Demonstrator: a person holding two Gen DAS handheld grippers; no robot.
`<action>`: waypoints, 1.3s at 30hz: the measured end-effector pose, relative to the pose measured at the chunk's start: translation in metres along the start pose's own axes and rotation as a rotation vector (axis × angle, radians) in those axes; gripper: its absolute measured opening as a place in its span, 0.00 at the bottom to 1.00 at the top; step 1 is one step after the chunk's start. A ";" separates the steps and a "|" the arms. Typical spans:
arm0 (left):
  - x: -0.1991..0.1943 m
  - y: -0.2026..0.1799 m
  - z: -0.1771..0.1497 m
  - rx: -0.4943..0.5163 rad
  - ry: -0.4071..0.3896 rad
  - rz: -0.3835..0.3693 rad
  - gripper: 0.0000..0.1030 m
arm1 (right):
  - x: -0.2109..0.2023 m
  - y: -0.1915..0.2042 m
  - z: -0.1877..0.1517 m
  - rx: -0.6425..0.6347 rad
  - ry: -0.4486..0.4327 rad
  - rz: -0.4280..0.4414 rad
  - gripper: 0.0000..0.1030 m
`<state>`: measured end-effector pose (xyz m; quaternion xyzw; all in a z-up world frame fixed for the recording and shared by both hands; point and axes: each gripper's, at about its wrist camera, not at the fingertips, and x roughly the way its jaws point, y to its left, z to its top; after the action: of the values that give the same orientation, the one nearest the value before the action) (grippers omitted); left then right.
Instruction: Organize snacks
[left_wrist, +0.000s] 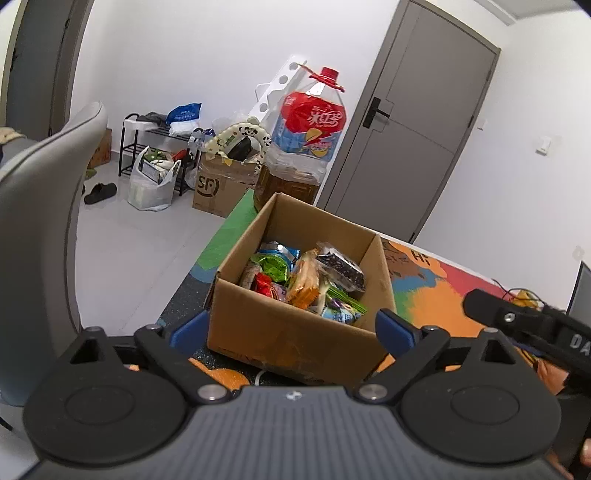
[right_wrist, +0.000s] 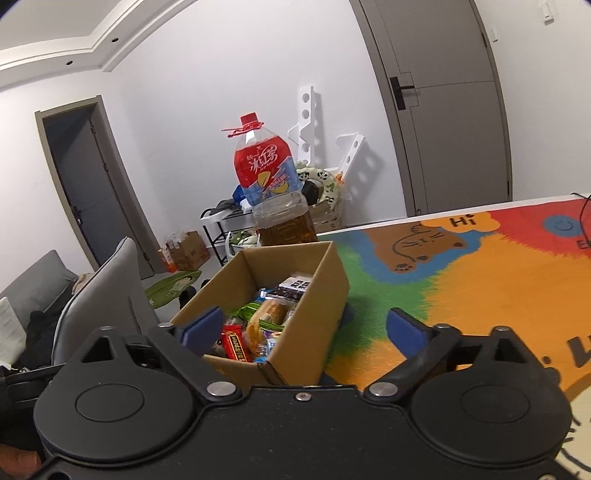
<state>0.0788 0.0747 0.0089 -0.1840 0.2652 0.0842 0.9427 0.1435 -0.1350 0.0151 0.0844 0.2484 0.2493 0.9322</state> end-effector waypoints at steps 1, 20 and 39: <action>-0.002 -0.003 -0.001 0.011 -0.001 0.001 0.95 | -0.004 -0.002 0.000 0.000 -0.005 -0.002 1.00; -0.038 -0.047 -0.013 0.199 0.005 -0.019 0.99 | -0.062 -0.034 -0.003 -0.021 -0.012 -0.039 1.00; -0.084 -0.044 -0.019 0.273 -0.015 -0.032 0.99 | -0.107 -0.023 -0.003 -0.134 -0.019 -0.042 1.00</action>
<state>0.0099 0.0221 0.0516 -0.0574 0.2643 0.0333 0.9622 0.0712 -0.2085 0.0512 0.0192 0.2239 0.2451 0.9431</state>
